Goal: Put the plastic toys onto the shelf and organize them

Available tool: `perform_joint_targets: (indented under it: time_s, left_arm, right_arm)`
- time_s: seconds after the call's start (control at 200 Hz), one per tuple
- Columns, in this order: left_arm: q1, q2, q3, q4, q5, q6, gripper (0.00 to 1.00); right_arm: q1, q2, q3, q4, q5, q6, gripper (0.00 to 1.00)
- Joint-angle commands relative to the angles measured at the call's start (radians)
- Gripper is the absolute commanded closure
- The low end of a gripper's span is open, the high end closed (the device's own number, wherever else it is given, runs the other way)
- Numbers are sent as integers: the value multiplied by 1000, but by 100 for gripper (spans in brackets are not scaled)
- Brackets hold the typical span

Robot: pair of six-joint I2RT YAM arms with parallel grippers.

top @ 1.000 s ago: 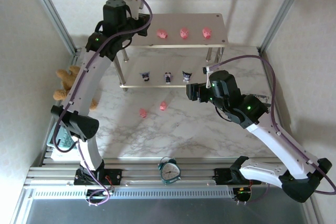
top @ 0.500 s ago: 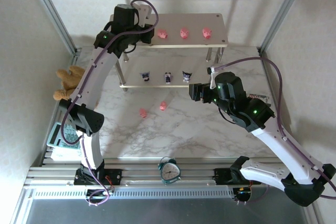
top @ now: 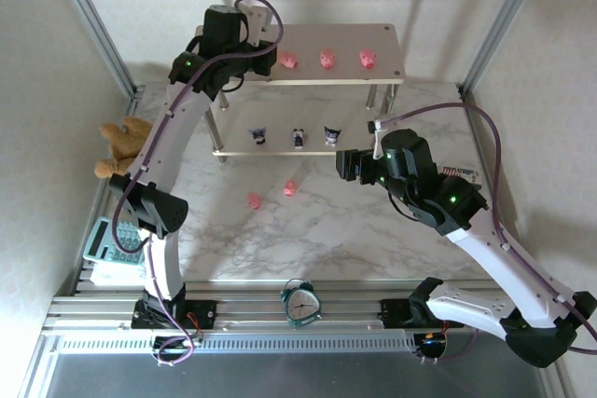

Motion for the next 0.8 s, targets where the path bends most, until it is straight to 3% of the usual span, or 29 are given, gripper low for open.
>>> perform_joint_targets:
  time_s: [0.0, 0.335, 0.796]
  left_arm:
    - [0, 33, 40, -11, 22, -6, 93]
    - [4, 61, 60, 5, 24, -13, 92]
    - [5, 98, 85, 57, 25, -32, 81]
  right_arm:
    - [-5, -22, -10, 18, -1, 9, 15]
    - [-5, -38, -17, 30, 5, 8, 15]
    - [-5, -44, -27, 32, 8, 8, 15]
